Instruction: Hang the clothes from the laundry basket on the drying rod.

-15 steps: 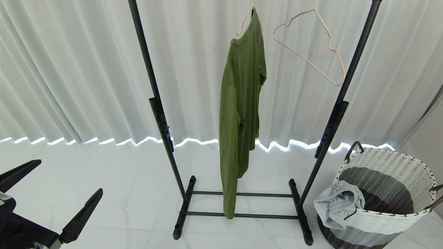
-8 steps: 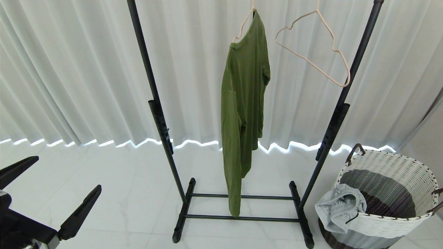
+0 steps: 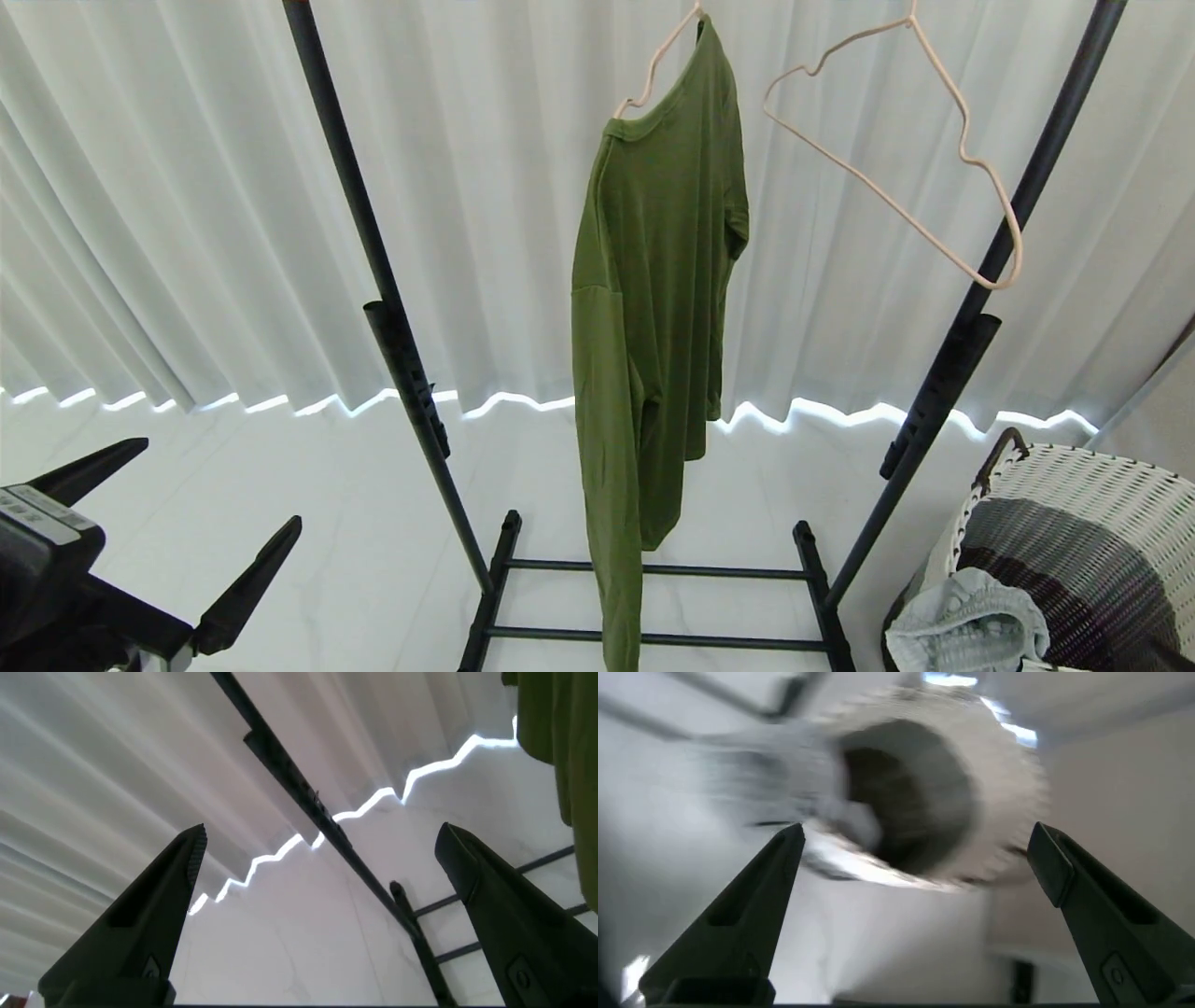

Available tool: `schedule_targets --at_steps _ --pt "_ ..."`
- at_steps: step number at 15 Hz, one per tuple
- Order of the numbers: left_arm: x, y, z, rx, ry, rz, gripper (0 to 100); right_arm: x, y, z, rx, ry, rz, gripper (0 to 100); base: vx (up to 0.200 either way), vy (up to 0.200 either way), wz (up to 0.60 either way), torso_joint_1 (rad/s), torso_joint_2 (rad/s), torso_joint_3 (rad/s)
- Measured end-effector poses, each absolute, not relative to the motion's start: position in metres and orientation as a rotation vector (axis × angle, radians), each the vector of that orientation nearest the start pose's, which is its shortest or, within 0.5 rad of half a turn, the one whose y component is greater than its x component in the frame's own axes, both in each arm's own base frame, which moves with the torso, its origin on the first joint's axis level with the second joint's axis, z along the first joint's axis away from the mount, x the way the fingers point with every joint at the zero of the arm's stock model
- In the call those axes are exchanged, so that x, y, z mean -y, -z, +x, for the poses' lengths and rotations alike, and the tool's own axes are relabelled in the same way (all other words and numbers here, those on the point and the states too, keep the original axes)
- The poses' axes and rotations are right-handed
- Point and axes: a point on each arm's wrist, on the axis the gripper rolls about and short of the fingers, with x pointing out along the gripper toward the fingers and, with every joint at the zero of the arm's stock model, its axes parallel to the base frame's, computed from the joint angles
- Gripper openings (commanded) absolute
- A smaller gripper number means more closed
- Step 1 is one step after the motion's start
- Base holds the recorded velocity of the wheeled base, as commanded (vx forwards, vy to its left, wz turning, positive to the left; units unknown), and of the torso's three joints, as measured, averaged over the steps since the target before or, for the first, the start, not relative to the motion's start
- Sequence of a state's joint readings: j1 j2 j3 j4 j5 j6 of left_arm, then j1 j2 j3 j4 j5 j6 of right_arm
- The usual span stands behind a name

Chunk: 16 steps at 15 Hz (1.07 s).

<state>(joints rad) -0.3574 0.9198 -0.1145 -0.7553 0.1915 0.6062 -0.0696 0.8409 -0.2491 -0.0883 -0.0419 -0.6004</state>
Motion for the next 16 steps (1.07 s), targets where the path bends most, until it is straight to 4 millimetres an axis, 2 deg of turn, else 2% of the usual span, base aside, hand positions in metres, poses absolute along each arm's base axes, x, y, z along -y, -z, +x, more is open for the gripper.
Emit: schedule_targets --at_steps 6,10,16 --pt "0.031 -0.154 0.095 -0.035 0.187 0.628 100 0.002 -0.099 0.087 -0.744 -0.227 -0.577 100 0.000 0.000 0.00 0.000 0.00 0.000" --pt "0.031 -0.154 0.096 -0.040 0.185 0.634 100 0.002 -0.089 0.120 -0.750 -0.233 -0.580 100 0.000 0.000 0.00 0.000 0.00 0.000" --pt "0.032 -0.154 0.098 -0.049 0.181 0.652 100 0.005 -0.052 0.168 -0.786 -0.243 -0.604 100 0.000 0.000 0.00 0.000 0.00 0.000"
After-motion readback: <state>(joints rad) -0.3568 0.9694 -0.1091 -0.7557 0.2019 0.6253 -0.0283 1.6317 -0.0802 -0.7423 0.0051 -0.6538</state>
